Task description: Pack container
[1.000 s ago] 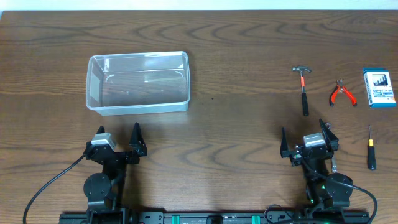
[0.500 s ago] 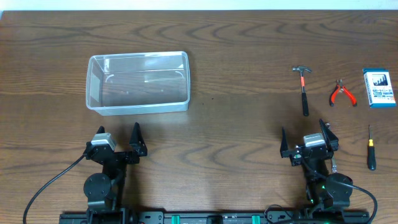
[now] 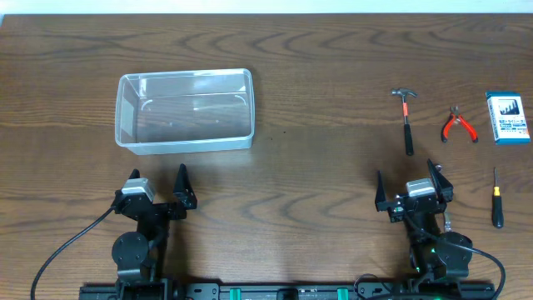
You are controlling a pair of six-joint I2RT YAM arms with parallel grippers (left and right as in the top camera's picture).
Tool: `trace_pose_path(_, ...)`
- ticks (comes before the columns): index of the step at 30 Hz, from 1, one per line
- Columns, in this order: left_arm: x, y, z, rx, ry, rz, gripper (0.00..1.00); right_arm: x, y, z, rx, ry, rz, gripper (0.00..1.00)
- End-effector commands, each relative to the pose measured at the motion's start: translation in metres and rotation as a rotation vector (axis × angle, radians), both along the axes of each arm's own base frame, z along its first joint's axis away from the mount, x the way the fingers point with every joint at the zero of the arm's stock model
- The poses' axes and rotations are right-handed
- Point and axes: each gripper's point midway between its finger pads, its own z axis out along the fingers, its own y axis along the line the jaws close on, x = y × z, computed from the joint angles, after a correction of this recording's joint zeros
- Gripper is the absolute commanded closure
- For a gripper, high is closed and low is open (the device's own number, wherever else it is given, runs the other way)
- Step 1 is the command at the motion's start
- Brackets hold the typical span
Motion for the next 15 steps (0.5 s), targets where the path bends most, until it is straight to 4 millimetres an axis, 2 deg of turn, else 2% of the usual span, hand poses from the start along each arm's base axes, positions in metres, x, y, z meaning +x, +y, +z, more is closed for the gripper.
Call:
trace_pose_path(1,-0.001,-0.002,-0.014,0.002,0.040,-0.011,0.02,-0.001,0.004,0.000,0.015,0.001,0.023,0.01)
trace_pose_path(7,-0.001,-0.006,-0.014,-0.024,0.043,-0.030,0.02,-0.001,0.004,0.000,0.015,0.001,0.023,0.01)
trace_pose_path(12,-0.004,-0.030,-0.007,-0.187,0.041,-0.157,0.02,-0.002,0.010,0.007,0.038,-0.026,0.057,0.01)
trace_pose_path(15,-0.010,-0.049,0.010,-0.207,0.019,-0.271,0.02,-0.005,0.023,0.008,0.041,-0.026,0.133,0.01)
